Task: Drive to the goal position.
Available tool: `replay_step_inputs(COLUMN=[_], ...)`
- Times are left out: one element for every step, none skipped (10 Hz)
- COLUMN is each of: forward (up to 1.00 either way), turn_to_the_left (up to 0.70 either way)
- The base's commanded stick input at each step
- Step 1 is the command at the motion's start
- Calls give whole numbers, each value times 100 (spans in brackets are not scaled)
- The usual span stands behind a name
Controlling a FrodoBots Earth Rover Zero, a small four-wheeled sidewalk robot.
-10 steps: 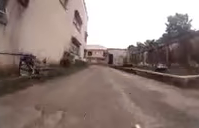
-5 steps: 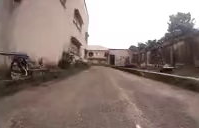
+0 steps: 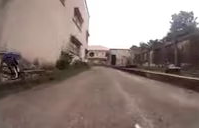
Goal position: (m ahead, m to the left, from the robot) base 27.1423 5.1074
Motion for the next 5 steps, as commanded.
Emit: replay_step_inputs(forward=[100,100,100,100,100], turn_to_the_left=[0,0,0,0,0])
